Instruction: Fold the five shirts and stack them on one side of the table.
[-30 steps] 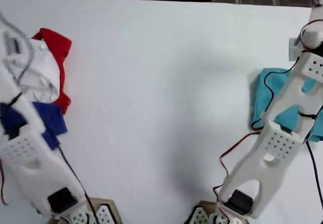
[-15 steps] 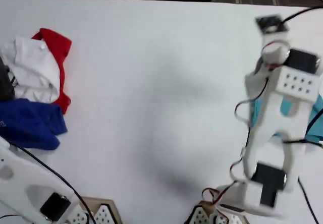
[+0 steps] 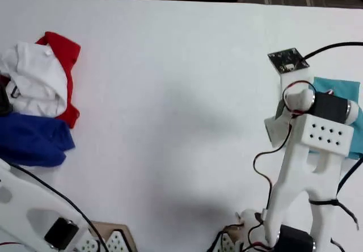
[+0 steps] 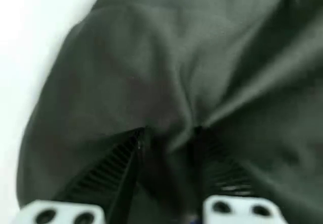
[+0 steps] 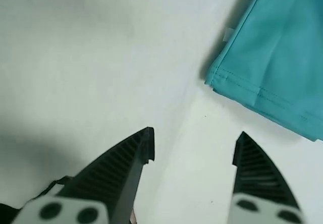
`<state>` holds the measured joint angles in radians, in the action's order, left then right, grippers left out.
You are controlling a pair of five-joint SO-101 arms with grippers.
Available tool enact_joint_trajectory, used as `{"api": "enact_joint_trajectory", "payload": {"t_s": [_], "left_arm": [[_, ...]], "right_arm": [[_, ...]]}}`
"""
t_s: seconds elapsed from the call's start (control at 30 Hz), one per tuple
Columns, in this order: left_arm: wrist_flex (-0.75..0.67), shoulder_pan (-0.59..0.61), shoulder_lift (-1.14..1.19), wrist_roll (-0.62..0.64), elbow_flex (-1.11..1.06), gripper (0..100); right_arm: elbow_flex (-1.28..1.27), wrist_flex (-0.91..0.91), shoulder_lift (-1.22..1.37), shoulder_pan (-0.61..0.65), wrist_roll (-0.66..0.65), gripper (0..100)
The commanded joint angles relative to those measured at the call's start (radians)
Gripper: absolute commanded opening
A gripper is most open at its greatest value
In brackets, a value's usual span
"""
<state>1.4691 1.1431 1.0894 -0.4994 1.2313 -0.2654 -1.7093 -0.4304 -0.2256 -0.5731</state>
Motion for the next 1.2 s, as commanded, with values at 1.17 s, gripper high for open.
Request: {"api": "enact_joint_trajectory", "payload": {"t_s": [1.17], "left_arm": [[0.311,-1.287,-0.862,0.232,0.022,3]], "right_arm": [[-0.169,0.188,-0.041,-0.297,-0.008,25.6]]}}
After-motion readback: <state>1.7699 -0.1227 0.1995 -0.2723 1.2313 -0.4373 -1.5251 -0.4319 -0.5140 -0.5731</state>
